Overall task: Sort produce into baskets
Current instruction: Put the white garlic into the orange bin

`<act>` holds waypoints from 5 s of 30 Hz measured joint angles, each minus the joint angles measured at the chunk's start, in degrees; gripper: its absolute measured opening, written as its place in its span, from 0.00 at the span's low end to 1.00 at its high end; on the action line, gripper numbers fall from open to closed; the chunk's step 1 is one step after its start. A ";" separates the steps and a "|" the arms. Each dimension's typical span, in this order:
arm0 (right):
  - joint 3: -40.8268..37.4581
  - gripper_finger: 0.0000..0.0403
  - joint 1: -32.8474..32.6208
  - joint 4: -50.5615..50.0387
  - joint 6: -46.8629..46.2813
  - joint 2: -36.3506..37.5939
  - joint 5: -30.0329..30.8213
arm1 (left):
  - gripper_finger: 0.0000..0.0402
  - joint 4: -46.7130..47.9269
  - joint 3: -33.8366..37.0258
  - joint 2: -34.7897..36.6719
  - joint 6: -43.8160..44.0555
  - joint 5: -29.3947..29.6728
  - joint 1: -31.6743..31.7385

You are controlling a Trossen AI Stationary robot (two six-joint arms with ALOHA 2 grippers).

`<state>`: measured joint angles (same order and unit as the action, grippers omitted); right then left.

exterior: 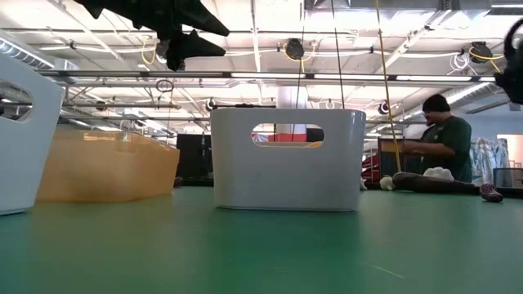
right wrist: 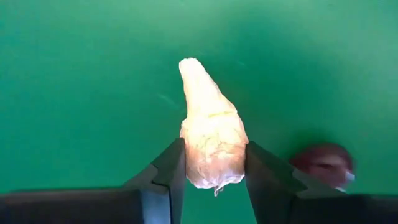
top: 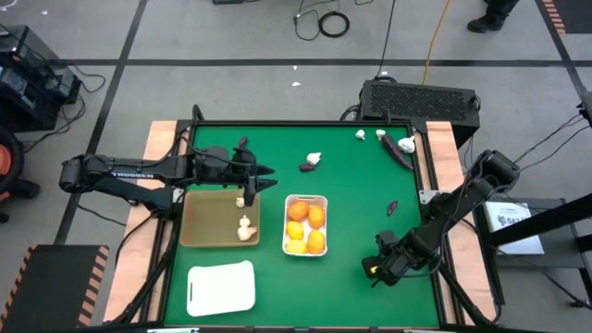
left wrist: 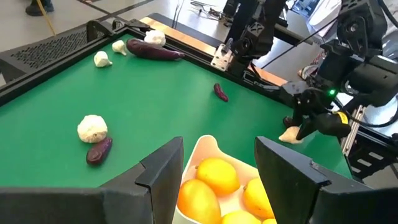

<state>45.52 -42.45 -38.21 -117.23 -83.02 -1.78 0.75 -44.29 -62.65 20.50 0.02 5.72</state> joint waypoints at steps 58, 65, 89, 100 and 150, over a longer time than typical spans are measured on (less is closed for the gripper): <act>70.14 0.48 41.83 34.42 91.60 -51.99 -5.92 | 0.51 49.50 0.04 25.85 -4.34 12.13 10.78; 70.14 0.64 43.85 29.34 87.09 -48.49 -7.42 | 0.51 48.91 0.04 25.67 -4.38 16.10 10.78; 67.97 0.49 38.21 -51.86 91.03 -20.06 15.11 | 0.51 3.66 0.02 -9.94 1.24 -3.87 15.12; 31.02 0.47 35.20 -37.20 88.06 9.26 16.59 | 0.51 -5.48 -17.12 -31.34 7.45 -6.59 18.56; 3.15 0.47 41.34 -9.38 70.30 28.96 15.22 | 0.63 10.75 -41.80 -56.33 -4.32 1.66 16.60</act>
<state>48.66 -1.10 -47.59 -46.93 -54.06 13.43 11.51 -86.08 -118.98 16.18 1.67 22.31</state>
